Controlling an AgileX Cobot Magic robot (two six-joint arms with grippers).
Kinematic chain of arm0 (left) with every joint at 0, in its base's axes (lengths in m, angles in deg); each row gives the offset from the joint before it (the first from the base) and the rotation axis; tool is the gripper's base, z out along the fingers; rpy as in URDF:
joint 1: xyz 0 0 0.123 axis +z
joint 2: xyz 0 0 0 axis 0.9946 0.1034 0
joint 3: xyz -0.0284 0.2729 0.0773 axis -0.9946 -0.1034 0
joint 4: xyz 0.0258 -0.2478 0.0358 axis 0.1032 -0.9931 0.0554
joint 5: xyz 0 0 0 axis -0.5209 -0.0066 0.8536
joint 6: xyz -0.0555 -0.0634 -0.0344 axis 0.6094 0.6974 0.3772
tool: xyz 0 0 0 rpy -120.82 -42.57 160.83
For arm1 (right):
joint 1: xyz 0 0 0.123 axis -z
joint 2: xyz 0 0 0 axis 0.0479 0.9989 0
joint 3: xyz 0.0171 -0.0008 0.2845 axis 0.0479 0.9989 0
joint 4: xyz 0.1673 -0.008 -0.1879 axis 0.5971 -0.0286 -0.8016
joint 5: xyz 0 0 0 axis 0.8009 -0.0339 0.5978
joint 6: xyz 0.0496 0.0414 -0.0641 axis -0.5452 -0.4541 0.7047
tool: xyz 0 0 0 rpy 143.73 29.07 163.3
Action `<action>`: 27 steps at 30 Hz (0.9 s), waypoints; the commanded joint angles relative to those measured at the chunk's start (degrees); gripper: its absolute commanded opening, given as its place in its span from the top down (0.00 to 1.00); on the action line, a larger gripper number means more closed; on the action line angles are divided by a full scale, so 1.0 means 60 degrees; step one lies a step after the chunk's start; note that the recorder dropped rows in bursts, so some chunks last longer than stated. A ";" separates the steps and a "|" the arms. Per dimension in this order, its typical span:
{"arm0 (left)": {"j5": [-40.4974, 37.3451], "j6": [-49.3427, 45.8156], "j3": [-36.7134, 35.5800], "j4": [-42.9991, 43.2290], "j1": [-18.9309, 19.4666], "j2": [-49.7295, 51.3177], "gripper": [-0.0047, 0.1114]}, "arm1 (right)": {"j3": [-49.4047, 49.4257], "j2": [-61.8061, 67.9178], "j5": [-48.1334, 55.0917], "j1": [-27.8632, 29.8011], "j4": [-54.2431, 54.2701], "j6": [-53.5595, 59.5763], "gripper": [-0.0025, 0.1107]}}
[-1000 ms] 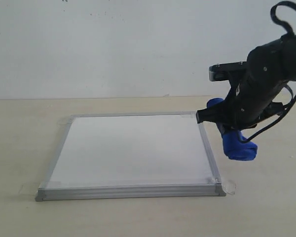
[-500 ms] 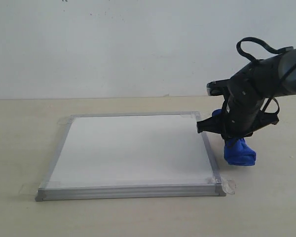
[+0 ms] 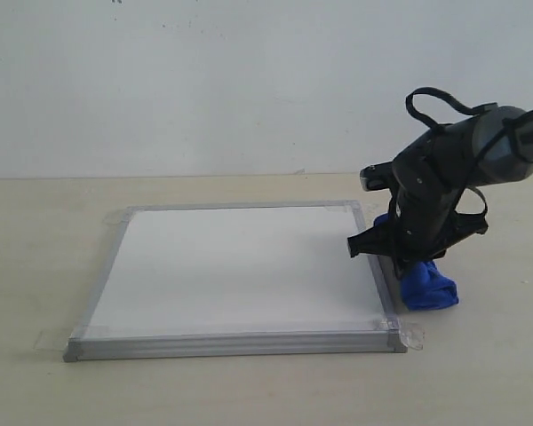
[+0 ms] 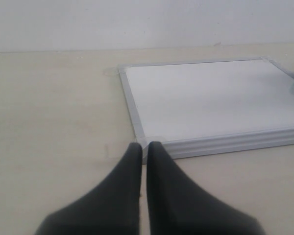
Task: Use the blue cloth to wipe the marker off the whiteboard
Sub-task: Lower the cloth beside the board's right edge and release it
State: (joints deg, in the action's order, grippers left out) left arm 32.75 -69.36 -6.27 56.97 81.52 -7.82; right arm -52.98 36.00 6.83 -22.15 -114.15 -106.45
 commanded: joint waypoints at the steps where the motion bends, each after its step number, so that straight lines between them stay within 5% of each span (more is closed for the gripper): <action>1: 0.0071 -0.0010 0.0023 -0.0093 0.0020 -0.0021 0.93 | -0.0050 0.0034 -0.0276 -0.0233 0.0049 0.0312 0.98; 27: 0.0071 -0.0010 0.0023 -0.0093 0.0020 -0.0021 0.93 | -0.0050 0.0034 0.0300 -0.0191 -0.0751 -0.0540 0.98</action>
State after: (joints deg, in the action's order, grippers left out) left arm 32.75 -69.36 -6.27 56.97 81.52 -7.82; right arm -52.98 36.11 8.65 -23.46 -117.99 -109.31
